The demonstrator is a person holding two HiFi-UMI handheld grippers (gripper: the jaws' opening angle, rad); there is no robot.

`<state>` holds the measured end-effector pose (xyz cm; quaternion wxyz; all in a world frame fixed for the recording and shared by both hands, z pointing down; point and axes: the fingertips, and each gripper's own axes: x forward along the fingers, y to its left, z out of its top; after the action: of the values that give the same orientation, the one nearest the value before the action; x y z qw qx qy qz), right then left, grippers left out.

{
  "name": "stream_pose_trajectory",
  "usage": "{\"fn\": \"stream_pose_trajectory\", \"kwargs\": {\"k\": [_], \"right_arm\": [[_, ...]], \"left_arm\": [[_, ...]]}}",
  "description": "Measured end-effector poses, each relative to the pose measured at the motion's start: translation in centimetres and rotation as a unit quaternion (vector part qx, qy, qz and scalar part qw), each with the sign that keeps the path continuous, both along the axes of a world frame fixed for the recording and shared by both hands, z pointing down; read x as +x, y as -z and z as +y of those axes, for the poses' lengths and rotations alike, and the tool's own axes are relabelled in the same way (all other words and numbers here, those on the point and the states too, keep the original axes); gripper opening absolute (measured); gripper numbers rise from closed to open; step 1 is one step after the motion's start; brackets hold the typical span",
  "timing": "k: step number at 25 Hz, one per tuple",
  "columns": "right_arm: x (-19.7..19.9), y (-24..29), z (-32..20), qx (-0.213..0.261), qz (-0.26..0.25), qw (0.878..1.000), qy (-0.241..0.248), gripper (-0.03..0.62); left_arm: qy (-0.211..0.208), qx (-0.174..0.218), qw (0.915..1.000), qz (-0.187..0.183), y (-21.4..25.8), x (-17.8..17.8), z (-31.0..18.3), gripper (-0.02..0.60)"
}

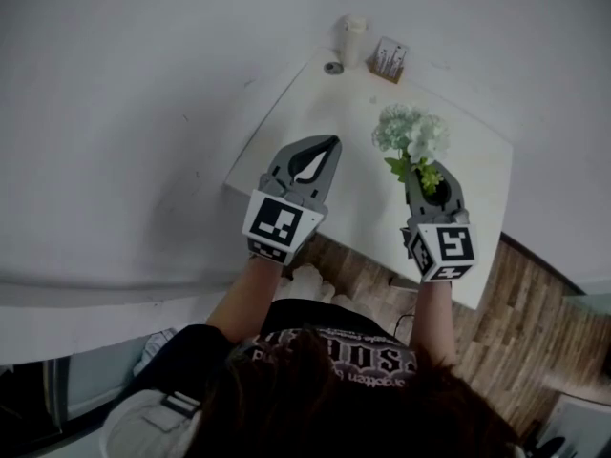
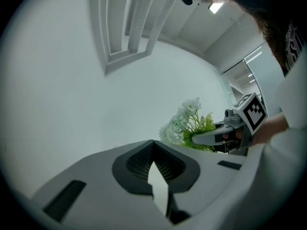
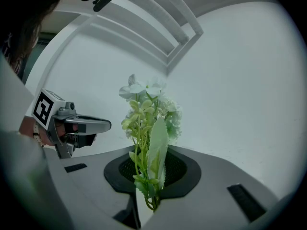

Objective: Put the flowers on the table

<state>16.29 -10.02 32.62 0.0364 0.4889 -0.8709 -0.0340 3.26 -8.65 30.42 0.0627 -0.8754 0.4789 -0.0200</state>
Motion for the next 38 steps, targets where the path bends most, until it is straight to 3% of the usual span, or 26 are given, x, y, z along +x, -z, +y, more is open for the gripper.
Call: {"fn": "stream_pose_trajectory", "kwargs": {"k": [8,15,28,34,38], "right_arm": [[-1.2,-0.9,-2.4,-0.007,-0.002,1.000,0.005,0.071],[-2.0,-1.4,-7.6,-0.015,0.001,1.000,-0.001,0.071],[-3.2,0.7,-8.0,0.001,0.016,1.000,-0.005,0.071],[-5.0,-1.8,-16.6,-0.017,0.022,1.000,-0.013,0.071],[-5.0,-2.4,-19.1,-0.020,0.023,0.999,-0.021,0.071]], "left_arm": [[0.004,-0.005,1.0000,0.006,-0.8,-1.0,-2.1,-0.002],[0.005,-0.011,0.9999,0.005,-1.4,-2.1,-7.3,-0.002],[-0.002,0.002,1.0000,0.009,0.5,-2.8,-7.5,-0.002],[-0.013,-0.011,0.9997,0.015,-1.9,-4.2,-16.5,-0.002],[-0.021,-0.010,0.9996,0.013,-2.2,-4.4,-18.8,-0.002]]}}
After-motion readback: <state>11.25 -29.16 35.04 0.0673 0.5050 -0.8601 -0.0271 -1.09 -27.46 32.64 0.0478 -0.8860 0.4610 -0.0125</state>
